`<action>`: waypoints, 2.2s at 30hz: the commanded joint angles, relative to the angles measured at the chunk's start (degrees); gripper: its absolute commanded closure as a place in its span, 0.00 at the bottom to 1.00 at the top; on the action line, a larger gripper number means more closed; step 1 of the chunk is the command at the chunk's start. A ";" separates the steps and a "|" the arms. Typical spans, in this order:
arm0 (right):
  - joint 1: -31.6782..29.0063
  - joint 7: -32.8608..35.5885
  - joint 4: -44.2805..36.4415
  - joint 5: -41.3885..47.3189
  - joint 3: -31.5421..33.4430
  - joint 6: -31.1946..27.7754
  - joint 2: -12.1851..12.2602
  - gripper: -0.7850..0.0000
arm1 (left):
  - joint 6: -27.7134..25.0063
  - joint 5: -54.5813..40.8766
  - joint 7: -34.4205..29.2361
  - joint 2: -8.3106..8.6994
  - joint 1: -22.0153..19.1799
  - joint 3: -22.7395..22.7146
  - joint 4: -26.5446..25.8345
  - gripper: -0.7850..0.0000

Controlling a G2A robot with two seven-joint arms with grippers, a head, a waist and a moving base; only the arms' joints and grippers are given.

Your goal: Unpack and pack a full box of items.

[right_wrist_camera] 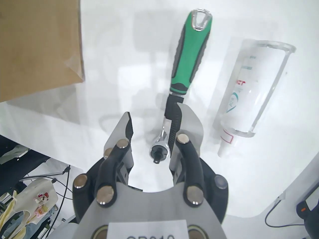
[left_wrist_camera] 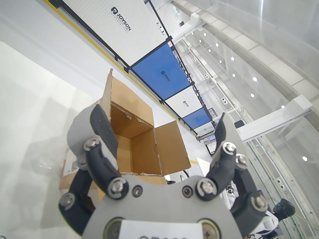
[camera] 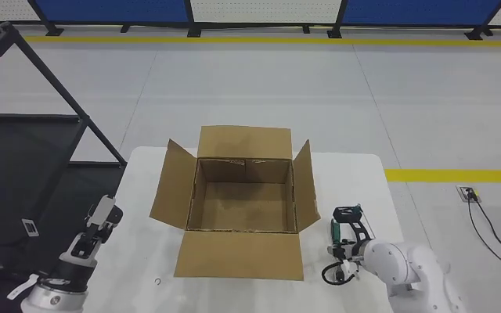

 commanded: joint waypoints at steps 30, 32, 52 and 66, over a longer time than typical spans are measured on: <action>5.26 -1.44 10.72 0.53 -3.21 0.42 0.16 0.66 | 0.73 -0.10 1.81 -0.15 0.55 0.28 -0.42 0.00; 5.38 -1.16 10.85 0.62 -3.40 0.43 0.18 0.66 | 0.73 -0.08 1.82 -0.15 0.50 0.32 -0.37 0.00; 2.92 -1.86 -0.94 -0.29 1.74 2.81 1.29 1.00 | 0.39 -0.49 1.38 -0.13 0.20 0.10 -0.09 0.00; 4.40 -5.94 -34.76 0.52 8.25 0.68 2.34 1.00 | -0.64 -3.67 2.76 -0.28 0.67 -2.25 1.27 0.00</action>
